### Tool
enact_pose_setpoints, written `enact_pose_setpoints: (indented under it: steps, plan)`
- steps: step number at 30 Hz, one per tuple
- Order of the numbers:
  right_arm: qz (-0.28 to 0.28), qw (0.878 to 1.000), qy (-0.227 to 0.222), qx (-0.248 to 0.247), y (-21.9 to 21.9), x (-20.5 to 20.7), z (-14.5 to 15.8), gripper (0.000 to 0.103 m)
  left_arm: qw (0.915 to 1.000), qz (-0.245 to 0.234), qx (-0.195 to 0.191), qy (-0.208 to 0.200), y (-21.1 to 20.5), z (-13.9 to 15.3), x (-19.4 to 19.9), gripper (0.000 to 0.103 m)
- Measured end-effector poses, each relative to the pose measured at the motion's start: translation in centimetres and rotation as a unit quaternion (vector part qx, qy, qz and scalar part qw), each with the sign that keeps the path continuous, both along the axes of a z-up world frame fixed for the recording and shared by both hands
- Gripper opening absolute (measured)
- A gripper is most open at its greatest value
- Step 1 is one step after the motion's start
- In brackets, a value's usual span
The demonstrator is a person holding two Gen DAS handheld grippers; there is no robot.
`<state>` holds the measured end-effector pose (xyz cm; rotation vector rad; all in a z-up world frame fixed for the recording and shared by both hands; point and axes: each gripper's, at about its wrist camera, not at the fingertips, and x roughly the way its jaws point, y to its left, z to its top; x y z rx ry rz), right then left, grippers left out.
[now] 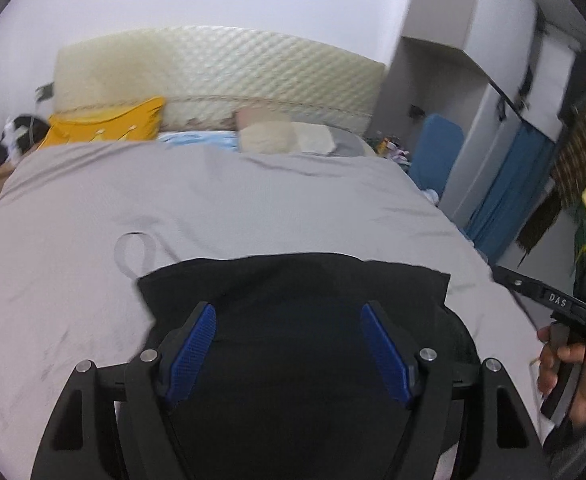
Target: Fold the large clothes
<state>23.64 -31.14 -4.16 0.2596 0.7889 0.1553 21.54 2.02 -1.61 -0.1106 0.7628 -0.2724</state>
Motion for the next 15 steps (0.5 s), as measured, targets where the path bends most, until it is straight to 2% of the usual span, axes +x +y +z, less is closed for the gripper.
enact_pose_setpoints:
  steps: [3,6,9,12,15]
  plan:
    - [0.013,1.000,-0.006,0.018,1.9,0.2,-2.7,0.079,0.9998,-0.005,0.015,-0.014,-3.3,-3.2,0.5,0.075]
    - [0.020,1.000,0.007,0.008,3.7,1.2,-6.6,0.079,0.9978,-0.003,0.059,-0.029,-5.5,-6.2,1.4,0.075]
    - [0.028,0.999,0.001,-0.015,4.8,1.8,-9.6,0.079,0.9985,0.000,0.054,-0.009,-6.2,-9.3,3.3,0.075]
    - [0.022,0.999,-0.034,-0.029,5.3,1.9,-10.4,0.081,0.9980,0.011,0.062,-0.009,-6.4,-10.6,4.9,0.075]
    - [0.012,0.998,-0.042,-0.044,5.5,2.8,-10.8,0.084,0.9975,0.010,0.070,-0.002,-6.8,-11.3,6.6,0.075]
